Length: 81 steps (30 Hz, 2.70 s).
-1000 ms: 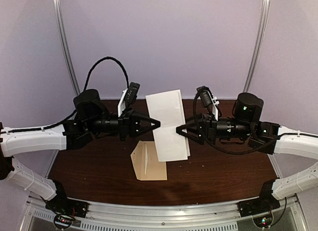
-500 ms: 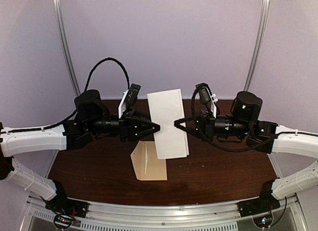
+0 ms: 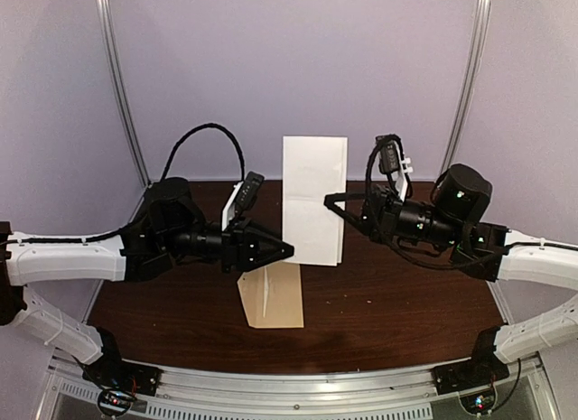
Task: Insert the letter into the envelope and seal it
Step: Fold the letter, then adjust the letter.
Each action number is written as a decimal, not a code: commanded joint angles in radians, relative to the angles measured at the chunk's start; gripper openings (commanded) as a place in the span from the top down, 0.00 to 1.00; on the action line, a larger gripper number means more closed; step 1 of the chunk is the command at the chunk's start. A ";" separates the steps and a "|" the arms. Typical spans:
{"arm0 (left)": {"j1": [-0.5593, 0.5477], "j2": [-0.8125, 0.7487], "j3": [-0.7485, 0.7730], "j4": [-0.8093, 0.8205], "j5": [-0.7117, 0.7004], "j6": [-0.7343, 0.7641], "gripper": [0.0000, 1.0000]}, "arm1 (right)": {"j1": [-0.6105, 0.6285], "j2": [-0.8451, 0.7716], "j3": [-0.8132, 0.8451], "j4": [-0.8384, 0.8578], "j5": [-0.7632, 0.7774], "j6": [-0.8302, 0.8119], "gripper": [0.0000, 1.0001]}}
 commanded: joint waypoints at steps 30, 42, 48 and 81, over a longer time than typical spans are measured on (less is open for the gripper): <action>-0.001 -0.017 0.137 -0.045 -0.164 0.061 0.61 | 0.005 -0.004 -0.007 -0.084 -0.044 -0.020 1.00; 0.000 0.004 0.135 -0.002 -0.136 0.029 0.81 | 0.006 -0.006 -0.011 -0.090 -0.036 -0.030 1.00; 0.000 0.002 0.133 0.002 -0.141 0.024 0.95 | 0.005 0.000 -0.002 -0.121 -0.024 -0.040 1.00; 0.407 -0.238 -0.033 -0.448 -0.305 0.058 1.00 | 0.076 0.329 -0.104 -0.116 0.210 0.001 0.22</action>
